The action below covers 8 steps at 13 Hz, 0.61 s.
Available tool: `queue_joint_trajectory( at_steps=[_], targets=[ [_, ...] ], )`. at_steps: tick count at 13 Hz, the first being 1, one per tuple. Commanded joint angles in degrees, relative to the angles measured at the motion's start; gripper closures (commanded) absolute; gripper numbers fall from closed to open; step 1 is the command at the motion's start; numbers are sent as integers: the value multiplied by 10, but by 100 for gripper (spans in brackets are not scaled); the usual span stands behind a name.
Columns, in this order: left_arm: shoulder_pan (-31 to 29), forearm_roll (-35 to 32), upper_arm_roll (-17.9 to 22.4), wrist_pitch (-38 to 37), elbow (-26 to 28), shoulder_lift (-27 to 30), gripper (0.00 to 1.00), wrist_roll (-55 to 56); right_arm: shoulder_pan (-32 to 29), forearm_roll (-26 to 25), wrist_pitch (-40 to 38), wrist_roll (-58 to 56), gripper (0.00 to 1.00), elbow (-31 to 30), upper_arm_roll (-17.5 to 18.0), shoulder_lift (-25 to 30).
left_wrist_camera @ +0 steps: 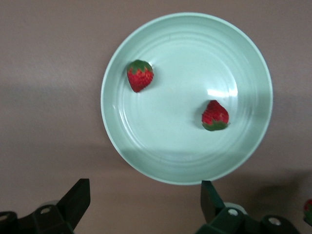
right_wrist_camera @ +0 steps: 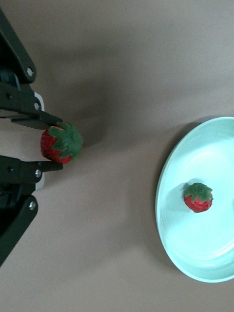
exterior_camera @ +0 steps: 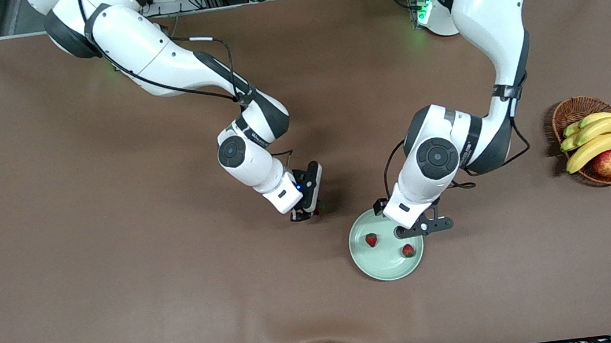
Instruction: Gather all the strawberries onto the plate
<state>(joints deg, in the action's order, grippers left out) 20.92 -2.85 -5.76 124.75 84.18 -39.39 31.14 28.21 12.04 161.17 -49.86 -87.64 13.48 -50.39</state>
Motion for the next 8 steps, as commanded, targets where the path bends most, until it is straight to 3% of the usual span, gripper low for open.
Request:
queue_joint_trajectory(
  at_steps=[1, 5, 8],
  targets=[
    [-4, 18, -15, -14, 15, 20, 0, 2, 0, -3, 19, -7, 0, -1, -7, 4],
    [-4, 24, -19, -14, 12, 17, 0, -1, -32, -7, 6, -15, 0, -22, -15, 40],
    [8, 24, -19, 8, 5, 0, 0, -1, -78, -7, -48, -14, 0, -44, -15, 87]
  ],
)
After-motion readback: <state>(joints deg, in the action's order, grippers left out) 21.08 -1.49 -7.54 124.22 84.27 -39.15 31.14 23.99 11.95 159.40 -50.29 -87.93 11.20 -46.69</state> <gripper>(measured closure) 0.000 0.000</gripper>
